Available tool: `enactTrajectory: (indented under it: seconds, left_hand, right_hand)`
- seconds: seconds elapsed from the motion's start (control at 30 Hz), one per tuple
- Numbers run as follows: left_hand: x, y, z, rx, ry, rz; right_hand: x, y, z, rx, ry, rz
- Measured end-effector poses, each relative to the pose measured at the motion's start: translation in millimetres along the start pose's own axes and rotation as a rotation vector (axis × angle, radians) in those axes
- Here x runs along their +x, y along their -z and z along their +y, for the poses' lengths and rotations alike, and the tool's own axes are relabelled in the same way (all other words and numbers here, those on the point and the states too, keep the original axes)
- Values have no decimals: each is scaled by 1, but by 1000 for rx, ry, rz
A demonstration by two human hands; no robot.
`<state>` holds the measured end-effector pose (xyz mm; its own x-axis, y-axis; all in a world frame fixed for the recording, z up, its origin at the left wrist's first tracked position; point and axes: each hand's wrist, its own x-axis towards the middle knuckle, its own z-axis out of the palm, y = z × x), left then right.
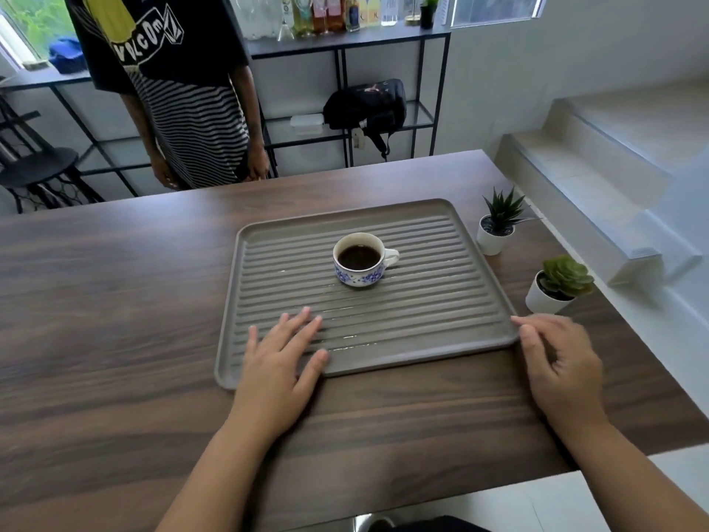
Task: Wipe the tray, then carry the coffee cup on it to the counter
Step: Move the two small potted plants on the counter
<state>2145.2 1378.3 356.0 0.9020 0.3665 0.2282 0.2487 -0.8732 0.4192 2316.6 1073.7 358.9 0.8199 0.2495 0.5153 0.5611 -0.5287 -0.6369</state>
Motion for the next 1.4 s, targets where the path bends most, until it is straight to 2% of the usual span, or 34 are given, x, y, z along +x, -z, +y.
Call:
enactTrajectory:
  seconds: [0.13,0.23,0.33,0.43,0.6,0.8,0.97,1.2,1.4]
  left_hand:
    - [52,-14,64,-356,-148,28]
    - [92,-34,118,-528,-146,-45]
    - [132,-60,157,-677,-7,-187]
    - [169,-83,181,-661,73,-240]
    - [210,-111,205,-649,134,-269]
    - [233,-125,225,-597,152,-145]
    - [275,-125,231,-623,218,-44]
    - [353,-110,231,-687,360,94]
    - [398,-126,208,-690,447,123]
  right_hand:
    - [3,6,14,192,-457,182]
    - [17,9,25,267,-568,193]
    - [33,10,36,299,-566,110]
    - [45,5,49,333,-552,11]
    - [58,3,65,349,-531,-51]
    - [85,4,85,402,-550,-32]
    - [154,-4,109,406,-531,-63]
    - [287,-45,115,332,-400,-100]
    - [342,-93,116,389,-401,-170]
